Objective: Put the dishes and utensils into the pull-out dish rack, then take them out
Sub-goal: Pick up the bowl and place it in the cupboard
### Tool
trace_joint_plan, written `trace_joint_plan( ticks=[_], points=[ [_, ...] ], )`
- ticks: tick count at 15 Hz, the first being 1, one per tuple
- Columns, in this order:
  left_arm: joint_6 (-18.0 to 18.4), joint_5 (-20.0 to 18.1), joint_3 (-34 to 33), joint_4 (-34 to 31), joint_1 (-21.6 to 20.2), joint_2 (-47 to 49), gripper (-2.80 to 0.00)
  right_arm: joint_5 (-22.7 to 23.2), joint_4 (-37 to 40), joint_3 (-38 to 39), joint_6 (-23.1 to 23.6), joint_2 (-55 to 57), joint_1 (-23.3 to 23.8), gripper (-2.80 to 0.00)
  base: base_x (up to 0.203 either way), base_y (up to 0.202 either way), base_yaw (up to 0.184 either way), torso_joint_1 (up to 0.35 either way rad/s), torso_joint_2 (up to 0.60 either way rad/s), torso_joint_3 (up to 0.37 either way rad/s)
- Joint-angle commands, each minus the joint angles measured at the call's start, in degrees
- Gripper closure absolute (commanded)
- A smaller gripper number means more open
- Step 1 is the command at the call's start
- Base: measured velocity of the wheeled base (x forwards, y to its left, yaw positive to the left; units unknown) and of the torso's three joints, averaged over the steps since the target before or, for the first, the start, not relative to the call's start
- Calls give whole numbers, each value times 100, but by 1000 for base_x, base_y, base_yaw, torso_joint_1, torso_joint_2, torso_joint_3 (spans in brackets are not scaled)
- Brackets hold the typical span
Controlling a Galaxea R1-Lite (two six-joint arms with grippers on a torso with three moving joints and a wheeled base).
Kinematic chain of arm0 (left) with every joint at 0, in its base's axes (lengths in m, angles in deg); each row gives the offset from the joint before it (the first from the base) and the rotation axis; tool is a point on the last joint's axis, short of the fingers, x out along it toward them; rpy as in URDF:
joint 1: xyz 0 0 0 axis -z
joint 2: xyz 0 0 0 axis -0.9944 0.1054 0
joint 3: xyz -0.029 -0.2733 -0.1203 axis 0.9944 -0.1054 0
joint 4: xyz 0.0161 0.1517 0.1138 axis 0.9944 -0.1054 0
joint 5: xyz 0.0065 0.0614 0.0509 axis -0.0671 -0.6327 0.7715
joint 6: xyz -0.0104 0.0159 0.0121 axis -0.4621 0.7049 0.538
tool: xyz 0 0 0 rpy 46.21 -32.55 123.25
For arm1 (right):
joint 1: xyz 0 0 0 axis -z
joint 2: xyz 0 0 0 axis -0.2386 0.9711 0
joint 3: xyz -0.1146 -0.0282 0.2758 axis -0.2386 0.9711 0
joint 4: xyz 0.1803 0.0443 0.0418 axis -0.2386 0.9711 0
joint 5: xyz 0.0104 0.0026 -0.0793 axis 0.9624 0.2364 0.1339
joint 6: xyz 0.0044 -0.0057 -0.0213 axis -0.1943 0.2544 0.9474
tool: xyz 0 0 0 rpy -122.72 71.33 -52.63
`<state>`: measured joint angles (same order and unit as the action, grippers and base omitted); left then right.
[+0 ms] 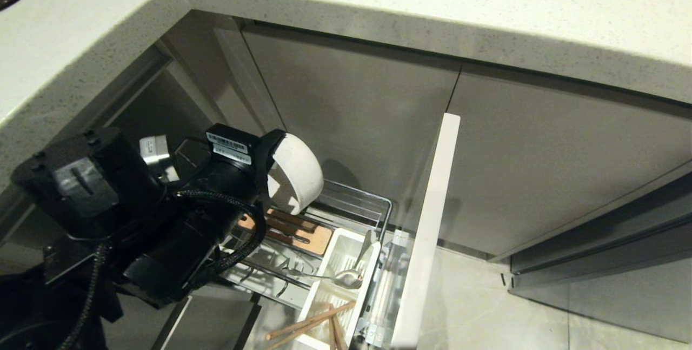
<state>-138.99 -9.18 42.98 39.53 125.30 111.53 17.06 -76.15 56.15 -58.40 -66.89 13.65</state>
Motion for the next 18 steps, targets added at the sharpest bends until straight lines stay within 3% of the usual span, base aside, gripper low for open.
trace_joint_plan(
  ticks=[1,5,9,18],
  points=[
    [-91,13,-52,304,-8,480,0,0,-4,149,0,5,-2,0,0,0,0,0,0,0],
    [-138,11,-170,1301,-112,1043,0,0,-4,149,0,5,-2,0,0,0,0,0,0,0],
    [-286,-63,-217,1696,-288,1275,0,0,-4,150,0,5,-2,0,0,0,0,0,0,0],
    [-893,-176,-291,1946,-478,1343,0,0,-4,149,0,5,-2,0,0,0,0,0,0,0]
  ],
)
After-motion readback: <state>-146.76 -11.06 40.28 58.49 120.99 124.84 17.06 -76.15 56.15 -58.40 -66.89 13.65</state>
